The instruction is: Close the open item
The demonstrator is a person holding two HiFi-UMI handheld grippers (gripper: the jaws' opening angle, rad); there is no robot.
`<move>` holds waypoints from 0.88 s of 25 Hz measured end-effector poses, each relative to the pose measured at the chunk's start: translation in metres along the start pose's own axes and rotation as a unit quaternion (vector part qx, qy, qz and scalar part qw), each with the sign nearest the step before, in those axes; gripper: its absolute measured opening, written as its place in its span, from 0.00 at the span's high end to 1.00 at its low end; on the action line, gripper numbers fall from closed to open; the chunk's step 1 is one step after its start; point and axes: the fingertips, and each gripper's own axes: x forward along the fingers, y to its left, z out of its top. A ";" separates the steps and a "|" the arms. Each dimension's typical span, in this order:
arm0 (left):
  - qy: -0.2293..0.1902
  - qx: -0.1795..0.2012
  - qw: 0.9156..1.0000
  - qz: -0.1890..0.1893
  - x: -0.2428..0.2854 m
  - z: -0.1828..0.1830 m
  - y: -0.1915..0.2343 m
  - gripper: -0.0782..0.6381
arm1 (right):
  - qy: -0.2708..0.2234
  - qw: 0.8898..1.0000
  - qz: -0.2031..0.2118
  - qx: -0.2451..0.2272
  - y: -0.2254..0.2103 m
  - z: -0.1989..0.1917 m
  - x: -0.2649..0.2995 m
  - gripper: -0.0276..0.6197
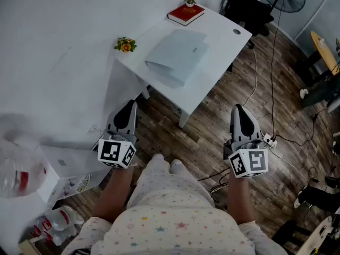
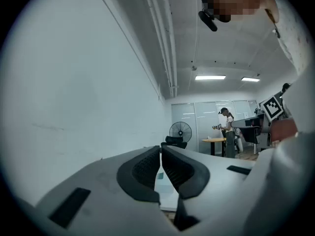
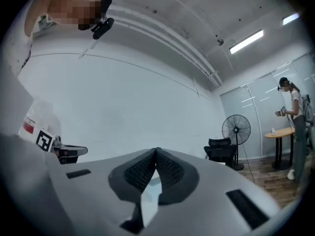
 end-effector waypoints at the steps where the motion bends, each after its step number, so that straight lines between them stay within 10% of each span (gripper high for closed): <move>1: -0.002 -0.005 1.000 0.001 -0.001 0.001 -0.001 0.86 | 0.000 1.000 0.003 -0.002 0.001 0.000 0.000 0.96; 17: -0.021 -0.029 0.999 0.001 -0.015 0.014 -0.012 0.86 | -0.003 1.000 0.007 0.027 0.003 0.002 -0.007 0.93; 22: -0.010 -0.029 1.000 0.003 -0.005 0.009 -0.009 0.61 | 0.014 0.999 0.004 0.037 0.000 -0.007 0.003 0.69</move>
